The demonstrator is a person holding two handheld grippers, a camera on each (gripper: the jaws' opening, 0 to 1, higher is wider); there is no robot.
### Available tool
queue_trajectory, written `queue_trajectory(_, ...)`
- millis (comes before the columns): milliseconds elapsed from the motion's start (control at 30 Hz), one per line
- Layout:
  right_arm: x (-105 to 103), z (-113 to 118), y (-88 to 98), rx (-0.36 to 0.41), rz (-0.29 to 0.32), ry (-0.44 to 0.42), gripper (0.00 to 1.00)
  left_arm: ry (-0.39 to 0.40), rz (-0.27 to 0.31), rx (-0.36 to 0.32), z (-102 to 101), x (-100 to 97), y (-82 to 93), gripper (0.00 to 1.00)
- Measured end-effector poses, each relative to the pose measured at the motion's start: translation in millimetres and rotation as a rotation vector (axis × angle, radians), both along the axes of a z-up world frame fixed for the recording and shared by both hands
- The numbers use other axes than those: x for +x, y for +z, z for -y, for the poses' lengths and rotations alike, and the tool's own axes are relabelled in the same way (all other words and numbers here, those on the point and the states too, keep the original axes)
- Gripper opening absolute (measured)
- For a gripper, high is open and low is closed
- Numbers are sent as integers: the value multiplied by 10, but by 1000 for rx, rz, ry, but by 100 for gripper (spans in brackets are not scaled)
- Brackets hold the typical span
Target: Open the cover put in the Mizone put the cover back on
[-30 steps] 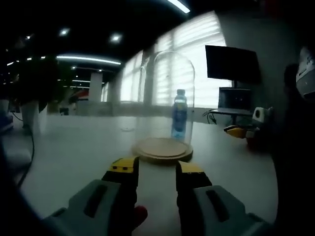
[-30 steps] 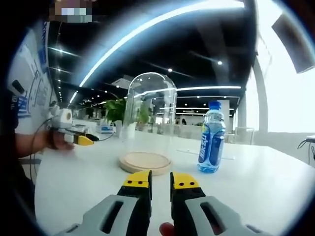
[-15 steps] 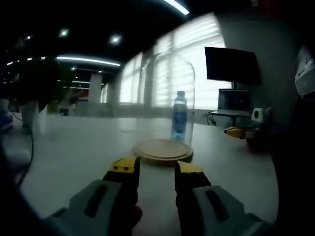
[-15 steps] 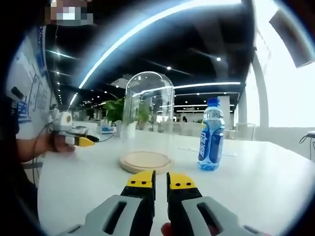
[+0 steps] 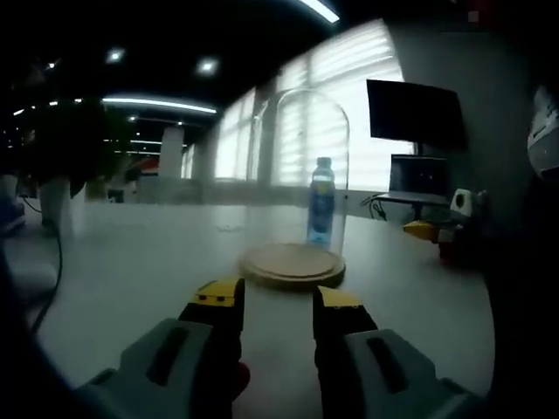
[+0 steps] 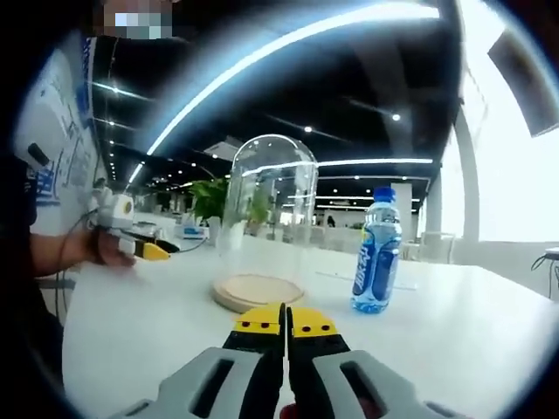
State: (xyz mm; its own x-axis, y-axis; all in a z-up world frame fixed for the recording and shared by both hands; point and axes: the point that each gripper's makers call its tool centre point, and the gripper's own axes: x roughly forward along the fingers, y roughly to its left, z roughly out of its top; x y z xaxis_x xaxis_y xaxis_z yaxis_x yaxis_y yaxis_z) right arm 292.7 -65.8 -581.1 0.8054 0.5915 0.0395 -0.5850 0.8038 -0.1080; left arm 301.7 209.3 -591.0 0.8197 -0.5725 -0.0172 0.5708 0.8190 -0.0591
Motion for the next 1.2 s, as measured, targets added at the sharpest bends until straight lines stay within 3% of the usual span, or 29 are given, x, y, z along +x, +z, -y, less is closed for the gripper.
queue_trajectory(267,19,10,-20,5,-14,-20,2,18,4,-52,-47,15,54,24)
queue_trajectory(867,20,-62,-39,-38,-2,-11,11,1,19,-30,9,-17,46,23)
queue_trajectory(1200,129,-19,-52,-85,-11,-75,12,-2,17,-47,10,-23,63,22)
